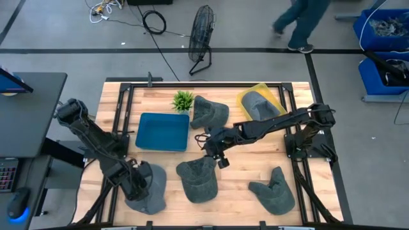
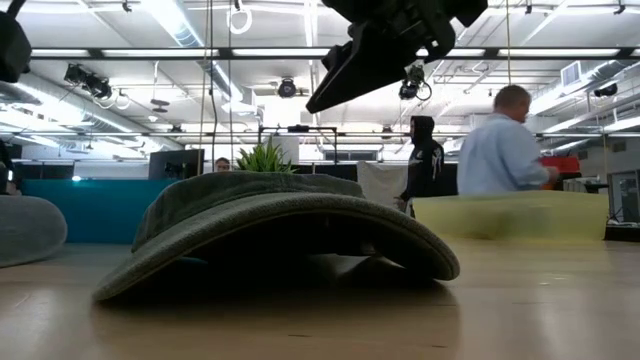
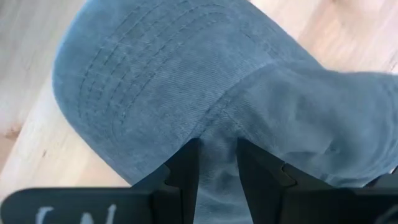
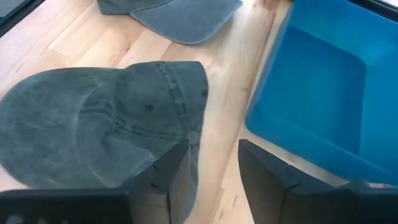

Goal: Pick & Place hat
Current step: Put the gray cap into the yellow bin

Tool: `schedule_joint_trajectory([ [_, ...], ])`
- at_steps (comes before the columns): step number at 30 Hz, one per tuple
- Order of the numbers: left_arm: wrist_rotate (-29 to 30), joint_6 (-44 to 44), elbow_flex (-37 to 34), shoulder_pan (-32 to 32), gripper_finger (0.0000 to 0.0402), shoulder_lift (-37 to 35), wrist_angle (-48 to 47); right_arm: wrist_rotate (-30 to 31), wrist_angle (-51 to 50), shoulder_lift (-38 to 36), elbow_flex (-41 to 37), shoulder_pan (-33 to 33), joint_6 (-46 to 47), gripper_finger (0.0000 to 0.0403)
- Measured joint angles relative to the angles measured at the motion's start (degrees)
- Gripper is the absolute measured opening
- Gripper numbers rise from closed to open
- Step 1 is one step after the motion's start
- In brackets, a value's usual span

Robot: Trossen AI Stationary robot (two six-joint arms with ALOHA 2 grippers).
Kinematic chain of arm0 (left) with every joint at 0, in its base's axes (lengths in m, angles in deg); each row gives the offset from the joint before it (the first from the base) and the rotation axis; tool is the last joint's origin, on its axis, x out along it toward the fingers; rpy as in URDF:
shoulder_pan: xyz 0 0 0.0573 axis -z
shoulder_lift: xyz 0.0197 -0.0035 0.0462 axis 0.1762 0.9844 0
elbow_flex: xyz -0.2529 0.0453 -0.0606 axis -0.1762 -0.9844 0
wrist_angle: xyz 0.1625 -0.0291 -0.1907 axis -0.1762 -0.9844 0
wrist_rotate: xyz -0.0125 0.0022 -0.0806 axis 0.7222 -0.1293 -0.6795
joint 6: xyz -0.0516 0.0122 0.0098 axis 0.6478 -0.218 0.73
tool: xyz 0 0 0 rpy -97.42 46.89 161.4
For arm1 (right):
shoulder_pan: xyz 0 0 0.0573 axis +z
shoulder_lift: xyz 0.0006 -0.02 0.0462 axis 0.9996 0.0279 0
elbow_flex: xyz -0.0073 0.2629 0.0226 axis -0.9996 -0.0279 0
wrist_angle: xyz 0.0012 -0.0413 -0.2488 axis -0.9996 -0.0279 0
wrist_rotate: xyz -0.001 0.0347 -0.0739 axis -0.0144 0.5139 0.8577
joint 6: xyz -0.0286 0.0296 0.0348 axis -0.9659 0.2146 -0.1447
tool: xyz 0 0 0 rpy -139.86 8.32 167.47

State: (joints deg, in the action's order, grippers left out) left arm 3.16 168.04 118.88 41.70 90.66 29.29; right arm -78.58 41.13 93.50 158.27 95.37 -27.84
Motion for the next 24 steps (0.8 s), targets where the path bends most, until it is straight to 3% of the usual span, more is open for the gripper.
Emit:
schedule_joint_trajectory([
  [9,-0.02,-2.56,0.02,0.51,0.01,1.51,-1.4,-0.02,-0.02,0.0,0.0,-1.06,0.61,0.0139],
  [19,-0.38,-6.8,0.07,-1.34,0.0009,5.8,-0.62,-0.02,1.9,0.0,0.01,-0.99,0.61,0.0139],
  [24,1.18,-7.59,2.73,-4.23,0.0006,4.52,1.51,-0.05,5.15,0.0,0.02,-0.99,0.73,0.0139],
])
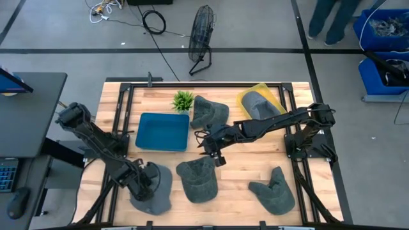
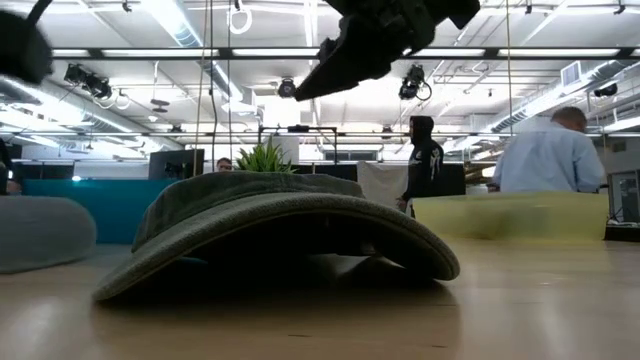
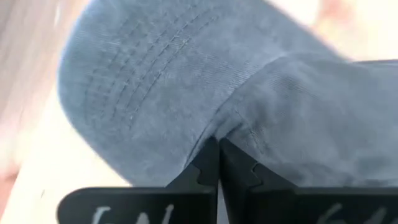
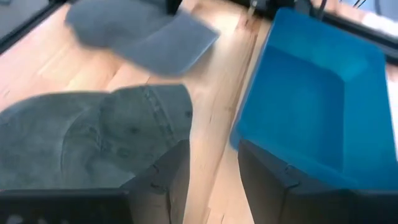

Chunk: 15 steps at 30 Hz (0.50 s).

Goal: Pick & Place hat
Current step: Put the gray cap into the yellow bin

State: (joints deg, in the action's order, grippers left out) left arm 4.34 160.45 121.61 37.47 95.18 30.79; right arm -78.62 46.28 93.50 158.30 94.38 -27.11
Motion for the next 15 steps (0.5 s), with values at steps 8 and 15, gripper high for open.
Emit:
schedule_joint_trajectory([
  [8,9.19,-14.98,11.01,-6.86,0.0006,-0.42,-0.61,-5.68,7.17,0.0,0.0,0.12,4.21,0.0139],
  [15,12.07,-26.83,16.56,-14.9,0.0005,-0.44,-0.43,-6.29,10.04,-0.02,0.0,1.15,4.39,0.0139],
])
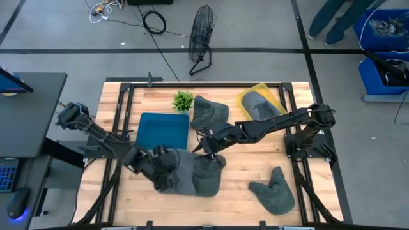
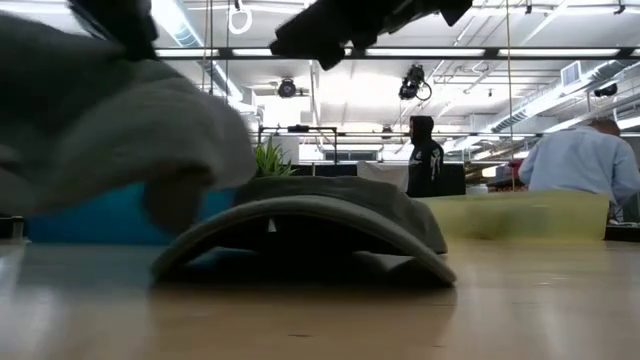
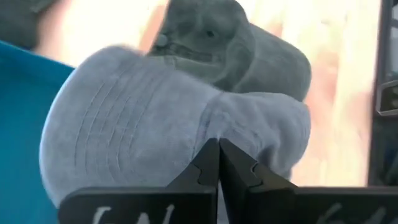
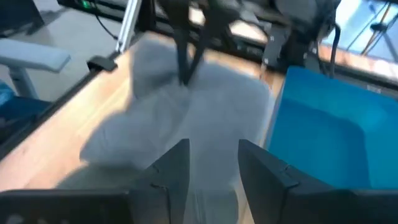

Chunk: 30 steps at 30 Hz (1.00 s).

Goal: Pick & Place hat
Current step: Put the gray cap into the yellow bin

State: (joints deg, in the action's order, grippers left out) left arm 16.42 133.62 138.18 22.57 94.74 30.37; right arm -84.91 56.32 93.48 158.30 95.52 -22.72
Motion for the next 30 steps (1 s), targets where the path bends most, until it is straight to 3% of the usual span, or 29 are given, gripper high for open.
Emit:
schedule_joint_trajectory([
  [3,0.06,-0.99,-0.27,-3.86,0.0005,0.0,-0.11,0.51,2.66,0.0,0.0,0.86,0.0,0.0139],
  [7,0.82,-1.44,-1.0,-8.25,0.0005,0.0,0.54,6.91,3.31,-0.02,0.02,1.94,-0.57,0.0139],
  [10,0.71,-4.65,-1.09,-10.52,0.0005,0.0,3.79,11.39,3.15,0.03,0.02,2.11,-0.9,0.0139],
  [15,0.64,-11.64,-1.07,-13.74,0.0005,-0.02,11.42,12.74,5.13,2.51,0.14,2.07,0.28,0.0139],
  [20,0.5,-14.45,-1.2,-17.06,0.0005,-0.02,10.46,18.23,7.79,5.37,0.04,2.11,1.19,0.0139],
  [26,0.78,-16.93,-1.22,-18.81,0.0005,0.04,10.35,25.46,4.87,5.88,0.15,1.89,2.99,0.0139],
  [30,0.69,-18.5,-1.22,-18.72,0.0005,0.04,10.85,25.77,3.34,6.13,0.14,1.91,3.84,0.0139],
])
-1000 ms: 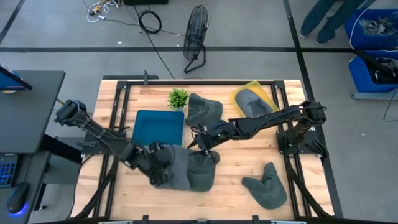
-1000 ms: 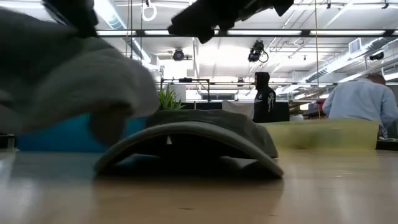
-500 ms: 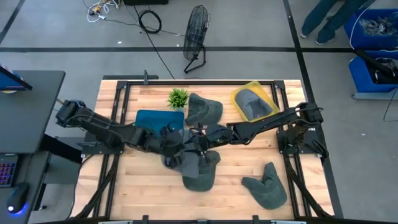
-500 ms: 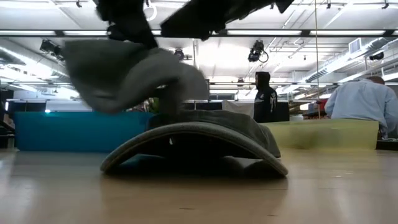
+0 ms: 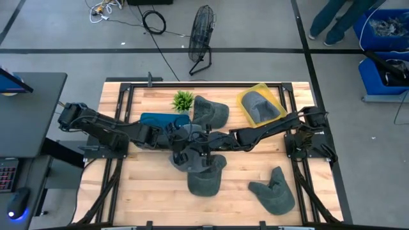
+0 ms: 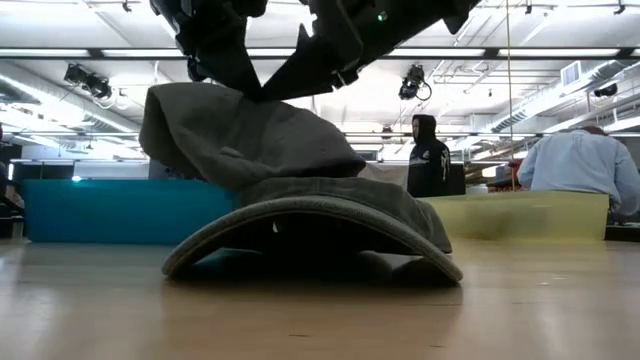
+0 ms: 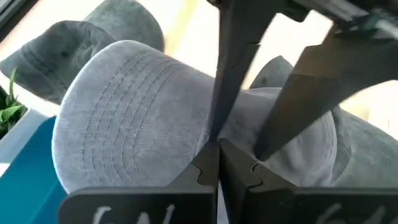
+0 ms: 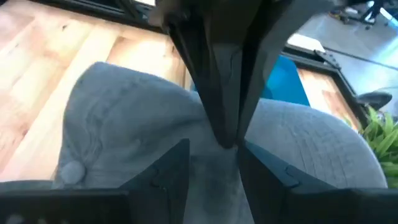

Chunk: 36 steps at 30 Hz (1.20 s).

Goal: Pick & Place hat
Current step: Put the gray cap into the yellow bin

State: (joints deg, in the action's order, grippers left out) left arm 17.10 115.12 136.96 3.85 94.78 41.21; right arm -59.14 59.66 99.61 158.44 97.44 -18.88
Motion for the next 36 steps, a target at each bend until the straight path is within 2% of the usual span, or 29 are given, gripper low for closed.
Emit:
schedule_joint_trajectory([
  [5,0.05,-0.02,0.14,0.33,0.0005,-0.03,0.9,0.69,-3.79,0.21,-0.05,-0.04,1.71,0.0139],
  [10,0.09,-0.04,0.2,1.44,0.0005,-0.15,2.66,6.59,-8.2,0.27,-0.14,-0.35,3.3,0.0139],
  [14,0.26,-0.03,0.24,1.92,0.0005,-0.15,2.62,6.94,-8.1,0.27,-0.14,-1.21,4.13,0.0134],
  [18,0.23,-0.07,0.24,1.95,0.0005,-0.15,2.52,6.7,-8.13,0.27,-0.14,-1.31,4.13,0.0103],
  [24,-0.2,-0.09,0.24,1.56,0.0012,-0.15,2.11,1.98,-8.25,0.27,-0.16,-1.38,4.07,0.0013],
  [27,-0.21,-0.23,0.24,1.57,0.0029,-0.15,0.84,1.58,-8.26,0.27,-0.16,-1.14,3.98,0.0015],
  [30,-0.17,-2.37,0.24,1.57,0.0049,-0.15,0.2,3.3,-9.21,-0.15,-0.11,-0.98,4.81,0.0014],
  [33,-0.1,-3.53,0.24,1.57,0.007,-0.15,0.09,7.43,-14.99,-1.15,2.03,-0.92,5.04,0.0005],
  [36,0.0,-3.65,0.24,1.55,0.0088,-0.15,0.22,13.01,-25.91,-2.82,6.37,-0.8,5.26,0.0007],
])
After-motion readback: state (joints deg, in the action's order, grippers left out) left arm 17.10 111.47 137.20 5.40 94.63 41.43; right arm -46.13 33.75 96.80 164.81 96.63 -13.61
